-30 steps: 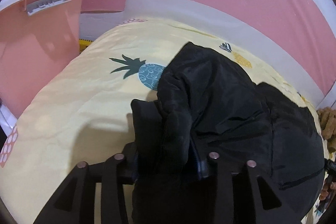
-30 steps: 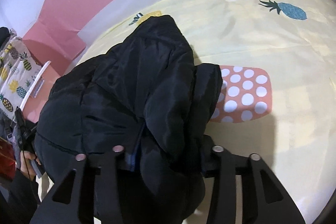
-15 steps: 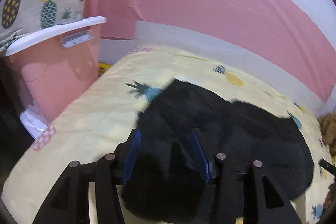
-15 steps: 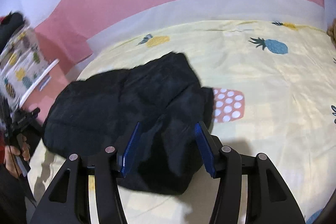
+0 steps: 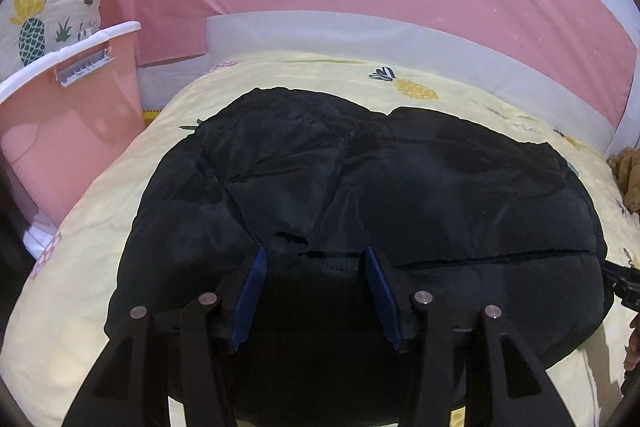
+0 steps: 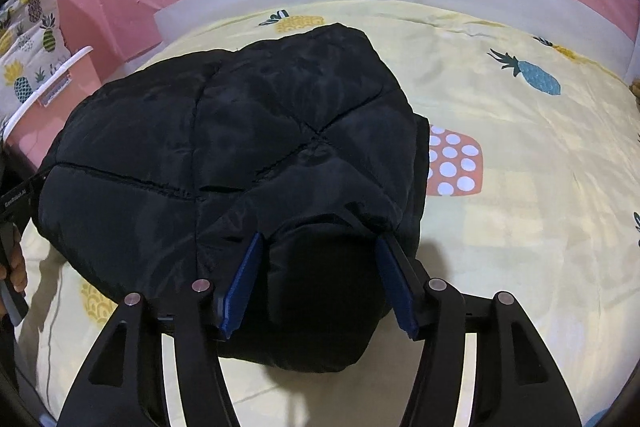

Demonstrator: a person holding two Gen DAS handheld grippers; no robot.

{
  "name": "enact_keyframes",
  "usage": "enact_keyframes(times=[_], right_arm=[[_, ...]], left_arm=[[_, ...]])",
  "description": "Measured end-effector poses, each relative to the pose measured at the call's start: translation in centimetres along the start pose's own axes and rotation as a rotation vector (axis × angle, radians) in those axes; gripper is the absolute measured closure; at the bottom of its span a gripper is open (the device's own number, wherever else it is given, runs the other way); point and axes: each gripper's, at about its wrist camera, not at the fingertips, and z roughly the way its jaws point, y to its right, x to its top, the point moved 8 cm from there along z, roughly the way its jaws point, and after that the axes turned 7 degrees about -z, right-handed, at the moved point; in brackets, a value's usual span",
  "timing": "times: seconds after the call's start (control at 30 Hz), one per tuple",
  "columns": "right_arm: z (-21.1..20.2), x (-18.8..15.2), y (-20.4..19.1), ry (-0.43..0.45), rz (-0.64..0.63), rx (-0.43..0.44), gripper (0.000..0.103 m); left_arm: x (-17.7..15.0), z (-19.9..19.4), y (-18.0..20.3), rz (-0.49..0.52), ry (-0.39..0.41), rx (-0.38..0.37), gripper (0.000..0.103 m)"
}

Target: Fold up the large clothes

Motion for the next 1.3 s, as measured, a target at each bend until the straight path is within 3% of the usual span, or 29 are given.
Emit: enact_keyframes(times=[0.33,0.63,0.83,0.93,1.3], right_arm=[[-3.3,0.4,-0.5,0.030,0.008,-0.007,0.044],[-8.5,-1.1,-3.3,0.081,-0.010,0.038,0.043],[-12.5,-3.5,-5.4,0.118,-0.018,0.065,0.043],[-14.5,-5.0,-6.1,0.131,-0.025,0.065,0.042],[-20.0,-10.5,-9.0,0.158,-0.081,0.030,0.037]], left_arm=[[-0.1,-2.1,0.3,-0.012,-0.006,0.019,0.052],[-1.9,-8.0,2.4,-0.011,0.015,0.006,0.052],[-4.5,-12.7,4.5,0.000,0.023,-0.012,0.051],[-6.2,-14.9,5.4,-0.005,0.020,-0.022,0.041],[-13.2,-21.8,8.1,0.014,0.008,-0.026,0.040]])
